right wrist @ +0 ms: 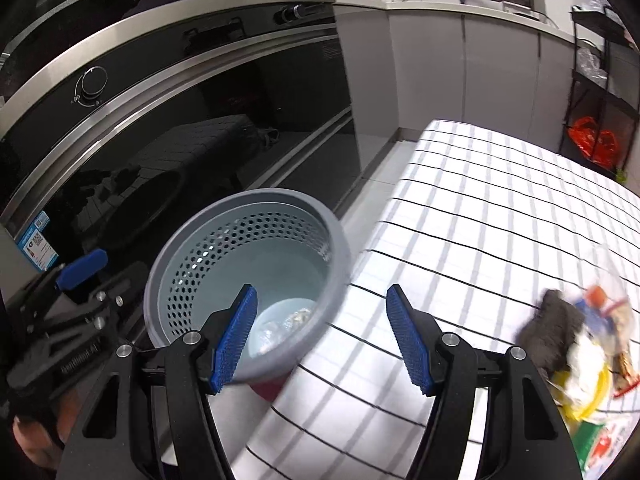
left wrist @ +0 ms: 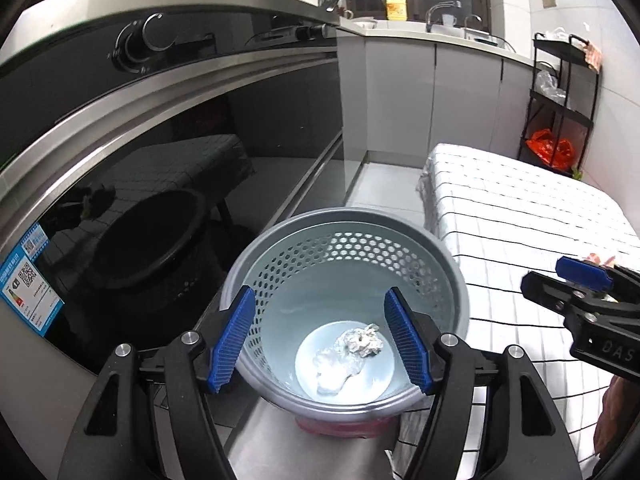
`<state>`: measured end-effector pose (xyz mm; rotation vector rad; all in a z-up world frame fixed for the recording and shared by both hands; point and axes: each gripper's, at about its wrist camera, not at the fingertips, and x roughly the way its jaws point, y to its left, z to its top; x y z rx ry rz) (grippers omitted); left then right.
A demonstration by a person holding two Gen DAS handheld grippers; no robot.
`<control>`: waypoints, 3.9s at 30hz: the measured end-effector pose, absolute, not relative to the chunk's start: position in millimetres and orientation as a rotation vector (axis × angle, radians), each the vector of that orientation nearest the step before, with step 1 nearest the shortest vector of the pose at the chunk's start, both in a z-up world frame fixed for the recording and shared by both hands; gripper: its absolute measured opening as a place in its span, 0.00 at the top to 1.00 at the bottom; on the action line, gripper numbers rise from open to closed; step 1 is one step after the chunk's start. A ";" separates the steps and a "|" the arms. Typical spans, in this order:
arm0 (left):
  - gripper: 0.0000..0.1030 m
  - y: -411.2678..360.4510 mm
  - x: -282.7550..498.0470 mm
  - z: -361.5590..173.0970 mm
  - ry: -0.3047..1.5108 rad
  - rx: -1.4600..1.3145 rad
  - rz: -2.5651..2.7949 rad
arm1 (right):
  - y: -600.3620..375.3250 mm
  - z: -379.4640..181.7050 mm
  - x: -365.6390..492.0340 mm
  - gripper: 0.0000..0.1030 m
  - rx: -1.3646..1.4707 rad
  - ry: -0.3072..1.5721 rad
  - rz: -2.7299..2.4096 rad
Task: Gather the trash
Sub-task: 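Move both tools back from the basket to the table, then grasp the red-and-cream snack wrapper with the right tool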
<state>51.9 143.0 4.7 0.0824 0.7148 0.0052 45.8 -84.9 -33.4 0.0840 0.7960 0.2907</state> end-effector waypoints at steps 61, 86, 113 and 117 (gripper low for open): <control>0.24 -92.9 6.7 -40.7 0.771 0.167 -0.353 | -362.3 -80.3 -16.8 0.33 0.132 0.864 -0.146; 0.24 -100.4 13.4 -52.5 0.799 0.145 -0.364 | -367.7 -107.6 29.4 0.67 0.115 0.979 -0.131; 0.19 -173.0 39.0 -63.0 0.798 0.193 -0.313 | -411.7 -58.5 -12.7 0.72 0.344 0.838 -0.104; 0.28 -181.1 45.8 -65.4 0.805 0.199 -0.302 | -416.0 -53.8 -15.1 0.72 0.364 0.823 -0.097</control>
